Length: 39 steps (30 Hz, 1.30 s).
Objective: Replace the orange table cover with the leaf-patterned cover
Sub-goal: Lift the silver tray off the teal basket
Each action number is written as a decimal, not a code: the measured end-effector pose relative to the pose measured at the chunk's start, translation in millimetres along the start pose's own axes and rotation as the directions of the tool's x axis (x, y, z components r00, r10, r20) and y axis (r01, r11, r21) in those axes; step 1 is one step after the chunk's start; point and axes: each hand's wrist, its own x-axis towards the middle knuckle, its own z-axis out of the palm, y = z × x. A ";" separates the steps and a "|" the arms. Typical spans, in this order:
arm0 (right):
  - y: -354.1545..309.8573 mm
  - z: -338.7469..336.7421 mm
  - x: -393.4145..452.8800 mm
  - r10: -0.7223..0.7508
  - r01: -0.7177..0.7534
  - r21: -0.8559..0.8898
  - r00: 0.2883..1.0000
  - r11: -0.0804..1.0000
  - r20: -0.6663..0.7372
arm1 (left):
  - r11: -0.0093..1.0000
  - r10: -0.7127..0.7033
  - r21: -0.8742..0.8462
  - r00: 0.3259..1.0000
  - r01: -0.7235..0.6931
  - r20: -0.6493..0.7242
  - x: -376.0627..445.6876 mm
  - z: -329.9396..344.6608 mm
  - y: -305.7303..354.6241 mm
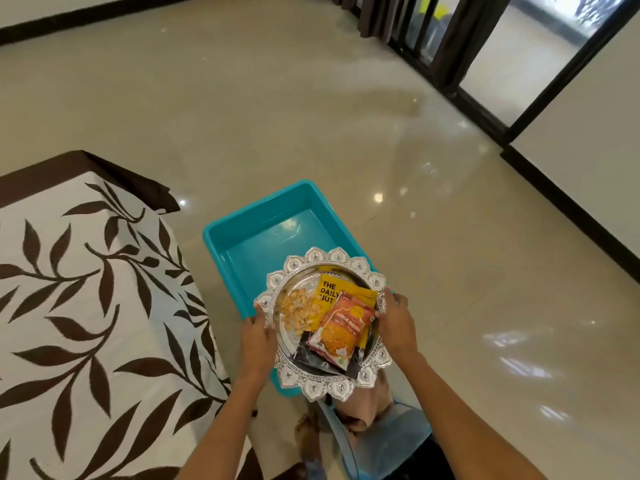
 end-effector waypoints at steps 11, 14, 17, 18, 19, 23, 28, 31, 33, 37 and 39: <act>-47.9 -87.6 -64.4 -0.189 0.192 0.041 0.980 0.981 -0.070 | 0.987 0.098 -0.100 0.965 -0.125 -0.245 -74.2 -90.7 40.9; -70.5 -114.2 -95.0 -0.262 0.268 0.059 0.961 0.962 -0.089 | 0.976 0.102 -0.150 0.937 -0.159 -0.333 -107.1 -130.3 48.9; -97.2 -135.7 -126.5 -0.340 0.349 0.076 0.933 0.934 -0.115 | 0.972 0.071 -0.170 0.895 -0.161 -0.440 -142.6 -176.8 51.5; -108.4 -141.4 -136.9 -0.372 0.383 0.076 0.920 0.921 -0.126 | 0.970 0.053 -0.186 0.886 -0.155 -0.461 -155.4 -192.2 50.0; -121.6 -147.1 -149.1 -0.401 0.413 0.081 0.906 0.907 -0.133 | 0.968 0.039 -0.199 0.873 -0.153 -0.486 -167.4 -206.4 46.6; -179.1 -153.5 -195.8 -0.529 0.536 0.051 0.842 0.843 -0.110 | 0.968 -0.030 -0.221 0.820 -0.119 -0.571 -214.5 -260.8 19.6; -254.9 -127.4 -251.5 -0.637 0.638 0.070 0.770 0.767 -0.035 | 0.967 -0.152 -0.254 0.754 -0.021 -0.639 -265.7 -326.0 -38.2; -300.6 -96.7 -283.3 -0.709 0.705 0.090 0.705 0.704 0.020 | 0.964 -0.212 -0.263 0.709 0.038 -0.673 -289.4 -364.3 -84.7; -332.5 -69.9 -301.7 -0.733 0.726 0.103 0.678 0.680 0.054 | 0.954 -0.261 -0.292 0.682 0.072 -0.683 -301.6 -390.2 -118.5; -406.0 -9.0 -342.9 -0.780 0.770 0.120 0.618 0.626 0.098 | 0.940 -0.322 -0.316 0.635 0.128 -0.702 -316.4 -445.3 -194.2; -444.6 25.6 -363.6 -0.794 0.783 0.135 0.597 0.608 0.113 | 0.934 -0.346 -0.319 0.619 0.159 -0.705 -320.1 -474.7 -234.9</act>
